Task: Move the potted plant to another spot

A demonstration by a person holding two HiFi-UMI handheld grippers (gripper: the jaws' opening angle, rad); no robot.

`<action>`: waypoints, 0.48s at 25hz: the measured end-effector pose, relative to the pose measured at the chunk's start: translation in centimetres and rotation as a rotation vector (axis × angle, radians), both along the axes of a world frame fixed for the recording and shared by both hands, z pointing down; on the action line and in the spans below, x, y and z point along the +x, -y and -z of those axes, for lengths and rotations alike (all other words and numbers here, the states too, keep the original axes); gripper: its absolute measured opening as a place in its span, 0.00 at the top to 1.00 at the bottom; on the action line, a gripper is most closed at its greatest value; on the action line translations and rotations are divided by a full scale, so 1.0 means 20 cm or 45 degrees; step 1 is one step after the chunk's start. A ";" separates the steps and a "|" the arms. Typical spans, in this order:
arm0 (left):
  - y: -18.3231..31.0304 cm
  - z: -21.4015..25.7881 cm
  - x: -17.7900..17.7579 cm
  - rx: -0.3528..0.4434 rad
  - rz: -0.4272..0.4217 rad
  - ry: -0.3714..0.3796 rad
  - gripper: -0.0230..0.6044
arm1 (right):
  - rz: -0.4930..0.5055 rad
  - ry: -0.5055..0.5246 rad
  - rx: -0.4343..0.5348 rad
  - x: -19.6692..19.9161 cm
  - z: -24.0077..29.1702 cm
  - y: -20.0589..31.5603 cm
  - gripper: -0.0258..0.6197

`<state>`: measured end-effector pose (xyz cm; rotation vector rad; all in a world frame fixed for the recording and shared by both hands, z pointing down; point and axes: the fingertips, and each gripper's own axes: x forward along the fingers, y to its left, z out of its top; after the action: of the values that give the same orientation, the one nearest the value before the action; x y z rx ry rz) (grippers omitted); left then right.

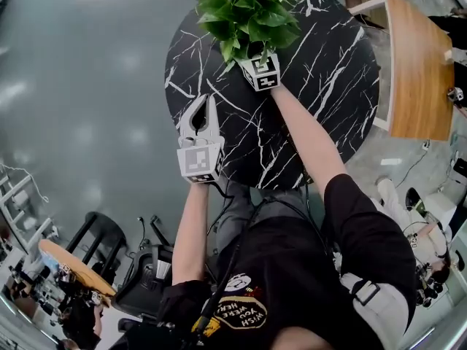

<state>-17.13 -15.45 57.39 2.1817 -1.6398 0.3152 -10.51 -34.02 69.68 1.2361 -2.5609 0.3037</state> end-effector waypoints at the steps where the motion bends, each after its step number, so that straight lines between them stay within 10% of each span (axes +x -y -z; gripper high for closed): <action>1: 0.00 -0.01 0.01 -0.007 -0.005 0.003 0.96 | -0.011 -0.004 -0.003 0.03 0.00 0.04 0.19; 12: 0.11 -0.08 0.24 -0.019 -0.115 0.005 0.96 | -0.185 -0.034 -0.030 0.48 -0.02 0.35 0.20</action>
<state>-12.38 -17.57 59.01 2.2498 -1.5382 0.3561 -0.94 -40.95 70.03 1.4105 -2.4429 0.3446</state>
